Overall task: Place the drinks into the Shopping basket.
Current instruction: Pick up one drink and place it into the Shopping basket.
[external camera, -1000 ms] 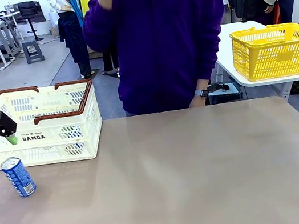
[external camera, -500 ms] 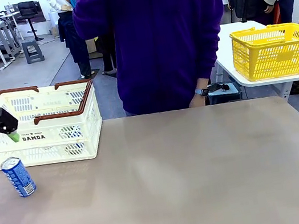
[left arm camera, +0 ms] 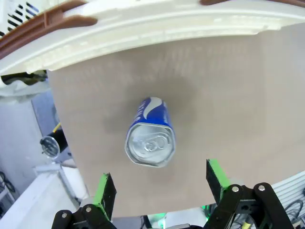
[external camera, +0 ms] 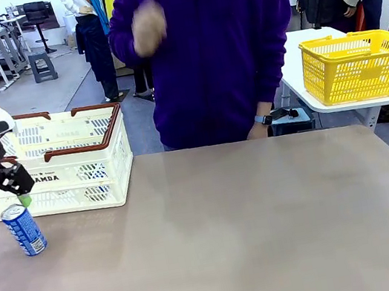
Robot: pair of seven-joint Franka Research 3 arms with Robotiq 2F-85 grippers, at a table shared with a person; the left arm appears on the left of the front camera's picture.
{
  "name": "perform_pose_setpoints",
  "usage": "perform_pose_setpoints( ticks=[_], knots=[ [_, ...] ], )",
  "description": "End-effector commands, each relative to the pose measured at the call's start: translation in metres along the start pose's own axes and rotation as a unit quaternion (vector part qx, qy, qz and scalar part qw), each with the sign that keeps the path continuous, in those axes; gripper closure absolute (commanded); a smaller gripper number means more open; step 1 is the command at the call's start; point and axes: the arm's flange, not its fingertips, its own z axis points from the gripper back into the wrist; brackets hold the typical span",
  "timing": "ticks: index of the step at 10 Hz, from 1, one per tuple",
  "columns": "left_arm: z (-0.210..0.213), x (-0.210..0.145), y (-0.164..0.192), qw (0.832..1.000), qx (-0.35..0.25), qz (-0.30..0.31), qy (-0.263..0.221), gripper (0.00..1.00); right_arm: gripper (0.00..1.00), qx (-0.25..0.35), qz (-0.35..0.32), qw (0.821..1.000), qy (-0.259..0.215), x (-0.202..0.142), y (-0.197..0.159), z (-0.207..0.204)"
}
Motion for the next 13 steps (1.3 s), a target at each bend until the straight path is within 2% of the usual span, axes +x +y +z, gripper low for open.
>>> perform_pose_setpoints(
  ticks=[1,4,5,8,10,11,12,13],
  knots=[
    [-0.006,0.008,0.008,1.0,0.008,0.0,0.02,0.0,0.2,-0.006,0.012,1.0,0.0,-0.002,0.001,0.0],
    [-0.033,0.015,0.008,0.998,-0.006,-0.011,0.056,0.0,0.2,-0.006,0.012,1.0,0.0,-0.002,0.001,0.0],
    [-0.039,0.017,0.005,0.998,-0.008,-0.018,0.061,0.0,0.2,-0.006,0.012,1.0,0.0,-0.002,0.001,0.0],
    [-0.053,0.029,0.005,0.998,0.001,0.024,0.061,0.0,0.2,-0.006,0.012,1.0,0.0,-0.002,0.001,0.0],
    [-0.058,0.031,0.003,0.998,-0.002,0.022,0.065,0.0,0.2,-0.006,0.012,1.0,0.0,-0.002,0.001,0.0],
    [-0.059,0.032,0.003,0.997,-0.001,0.018,0.072,0.59,0.2,-0.006,0.012,1.0,0.0,-0.002,0.001,0.0],
    [-0.06,0.032,0.003,0.997,0.001,0.024,0.073,1.0,0.2,-0.006,0.012,1.0,0.0,-0.002,0.001,0.0],
    [-0.06,0.032,0.004,0.997,0.002,0.024,0.074,1.0,0.2,-0.006,0.012,1.0,0.0,-0.002,0.001,0.0]
  ],
)
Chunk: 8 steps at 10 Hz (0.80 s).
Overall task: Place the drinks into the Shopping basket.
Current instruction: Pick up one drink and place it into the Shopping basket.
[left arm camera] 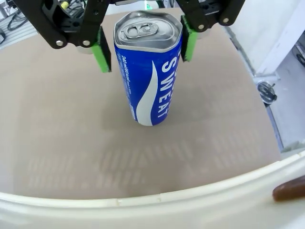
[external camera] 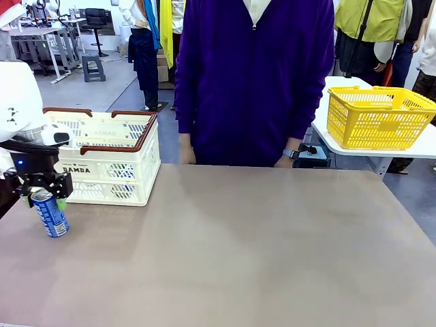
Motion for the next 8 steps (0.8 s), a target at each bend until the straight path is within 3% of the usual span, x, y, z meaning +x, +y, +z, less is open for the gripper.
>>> perform_pose_setpoints(
  ticks=[1,5,6,8],
  knots=[
    [0.003,0.002,0.004,1.0,0.007,0.009,0.003,1.0,0.2,-0.006,0.012,1.0,0.0,-0.002,0.001,0.0],
    [0.006,-0.002,0.003,1.0,-0.003,-0.002,0.007,1.0,0.2,-0.006,0.012,1.0,0.0,-0.002,0.001,0.0],
    [0.021,-0.007,0.008,1.0,-0.015,-0.014,0.001,1.0,0.2,-0.006,0.012,1.0,0.0,-0.002,0.001,0.0],
    [0.1,-0.021,0.036,0.999,-0.043,-0.026,-0.018,1.0,0.2,-0.006,0.012,1.0,0.0,-0.002,0.001,0.0]
  ],
)
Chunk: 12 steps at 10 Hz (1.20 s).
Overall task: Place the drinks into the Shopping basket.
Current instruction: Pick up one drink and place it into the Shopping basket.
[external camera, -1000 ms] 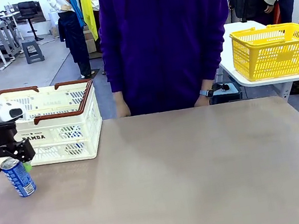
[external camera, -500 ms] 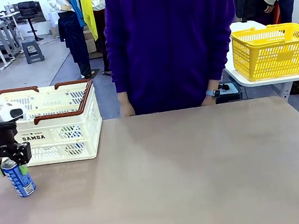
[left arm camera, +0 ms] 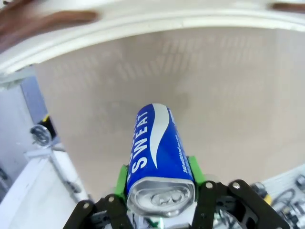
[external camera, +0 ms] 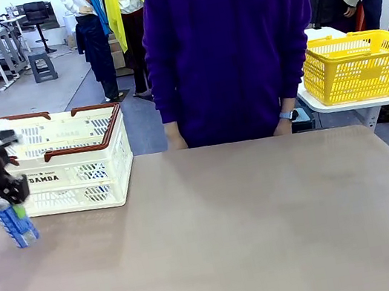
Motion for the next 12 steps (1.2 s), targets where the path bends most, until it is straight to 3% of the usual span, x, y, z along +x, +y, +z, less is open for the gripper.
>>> perform_pose_setpoints(
  ticks=[1,2,3,4,5,9,12],
  knots=[
    [0.117,-0.008,0.031,0.998,-0.042,-0.009,-0.047,1.0,0.2,-0.006,0.012,1.0,0.0,-0.002,0.001,0.0],
    [0.17,-0.005,0.045,0.993,-0.081,-0.068,-0.054,1.0,0.2,-0.006,0.012,1.0,0.0,-0.002,0.001,0.0],
    [0.199,0.001,0.054,0.989,-0.107,-0.023,-0.097,1.0,0.2,-0.006,0.012,1.0,0.0,-0.002,0.001,0.0],
    [0.234,0.009,0.066,0.973,-0.162,-0.012,-0.162,1.0,0.2,-0.006,0.012,1.0,0.0,-0.002,0.001,0.0],
    [0.242,0.023,0.065,0.963,-0.169,0.039,-0.206,1.0,0.2,-0.006,0.012,1.0,0.0,-0.002,0.001,0.0],
    [0.19,0.135,0.041,0.969,-0.064,0.166,-0.17,1.0,0.2,-0.006,0.012,1.0,0.0,-0.002,0.001,0.0],
    [0.138,0.184,0.034,0.971,0.019,0.206,-0.117,1.0,0.2,-0.006,0.012,1.0,0.0,-0.002,0.001,0.0]
  ],
)
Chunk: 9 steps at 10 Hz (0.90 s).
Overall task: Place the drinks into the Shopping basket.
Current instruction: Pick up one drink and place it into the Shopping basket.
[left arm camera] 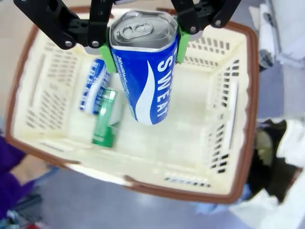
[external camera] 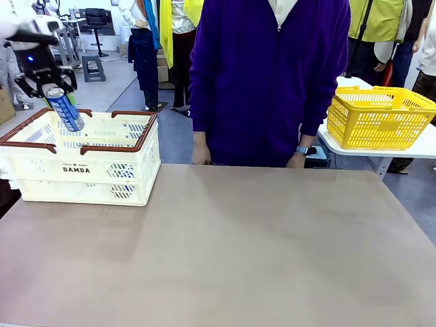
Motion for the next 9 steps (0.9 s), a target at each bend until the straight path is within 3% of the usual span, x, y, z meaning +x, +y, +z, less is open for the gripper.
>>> perform_pose_setpoints(
  ticks=[1,6,9],
  knots=[
    [-0.007,0.006,-0.002,0.998,0.055,0.005,0.027,1.0,0.2,-0.006,0.012,1.0,0.0,-0.002,0.001,0.0],
    [-0.064,-0.002,0.012,0.997,0.056,0.002,0.053,1.0,0.2,-0.006,0.012,1.0,0.0,-0.002,0.001,0.0],
    [-0.071,-0.002,0.016,0.997,0.04,-0.012,0.068,1.0,0.2,-0.006,0.012,1.0,0.0,-0.002,0.001,0.0]
  ],
)
